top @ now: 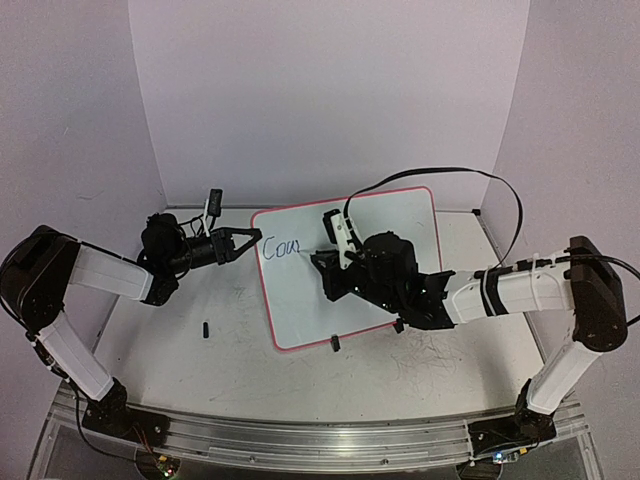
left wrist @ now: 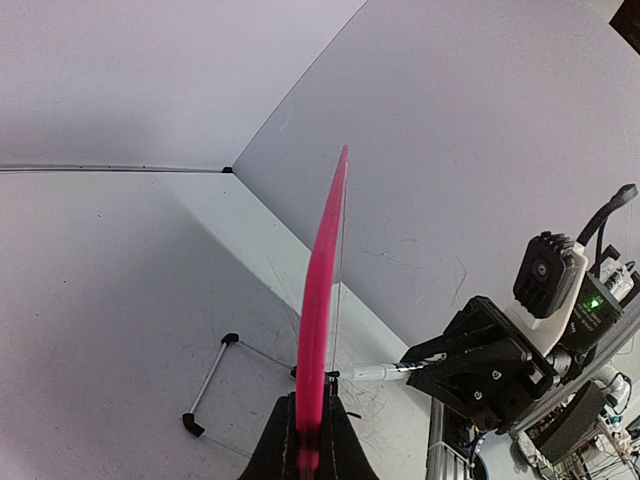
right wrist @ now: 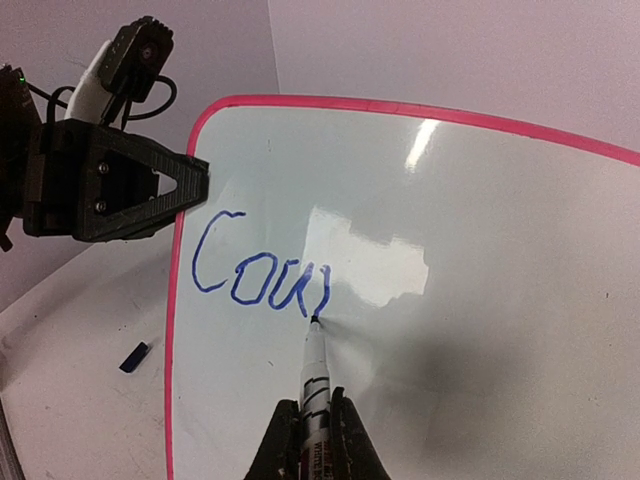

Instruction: Write a sentence on the whiteboard

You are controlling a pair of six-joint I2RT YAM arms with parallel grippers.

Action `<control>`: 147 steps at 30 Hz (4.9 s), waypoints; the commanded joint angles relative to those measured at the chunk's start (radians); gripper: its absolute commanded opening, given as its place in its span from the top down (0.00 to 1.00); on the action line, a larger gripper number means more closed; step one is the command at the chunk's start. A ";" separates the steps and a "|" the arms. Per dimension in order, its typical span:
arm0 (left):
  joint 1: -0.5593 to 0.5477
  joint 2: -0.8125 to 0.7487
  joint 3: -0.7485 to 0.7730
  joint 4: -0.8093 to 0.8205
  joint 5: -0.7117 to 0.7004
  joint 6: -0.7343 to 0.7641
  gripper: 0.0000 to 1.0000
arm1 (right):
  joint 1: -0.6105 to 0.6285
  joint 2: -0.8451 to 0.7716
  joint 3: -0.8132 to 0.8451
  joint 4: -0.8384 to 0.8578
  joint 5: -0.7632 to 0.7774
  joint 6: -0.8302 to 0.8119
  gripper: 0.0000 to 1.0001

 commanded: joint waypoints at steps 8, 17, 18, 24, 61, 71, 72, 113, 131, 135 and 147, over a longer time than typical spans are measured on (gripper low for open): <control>-0.010 -0.005 0.001 0.011 0.025 -0.019 1.00 | -0.002 0.012 0.060 0.021 0.049 -0.014 1.00; -0.010 -0.003 0.000 0.010 0.027 -0.018 1.00 | -0.003 0.025 0.079 0.021 0.060 -0.015 1.00; -0.010 -0.002 0.000 0.010 0.027 -0.017 1.00 | -0.004 0.026 0.080 0.021 0.064 -0.014 1.00; -0.010 -0.001 -0.001 0.010 0.027 -0.017 1.00 | -0.004 0.027 0.082 0.018 0.100 -0.001 1.00; -0.010 0.001 0.003 0.010 0.033 -0.022 1.00 | -0.026 -0.030 -0.007 0.098 0.066 0.017 1.00; -0.010 0.004 0.008 0.010 0.033 -0.021 1.00 | -0.026 -0.018 0.006 0.090 0.032 0.001 1.00; -0.010 0.006 0.007 0.010 0.033 -0.022 1.00 | -0.027 -0.017 0.007 0.090 0.029 0.001 1.00; -0.011 -0.005 0.003 0.010 0.034 -0.027 1.00 | -0.029 -0.058 -0.045 0.013 0.051 0.017 1.00; -0.011 -0.004 0.002 0.009 0.036 -0.027 1.00 | -0.064 -0.039 -0.010 0.054 0.033 0.035 1.00; -0.011 -0.003 0.003 0.011 0.036 -0.027 1.00 | -0.067 -0.029 0.008 0.055 0.029 0.030 1.00; -0.011 0.000 0.004 0.010 0.036 -0.025 1.00 | -0.068 -0.031 -0.001 0.050 0.017 0.034 1.00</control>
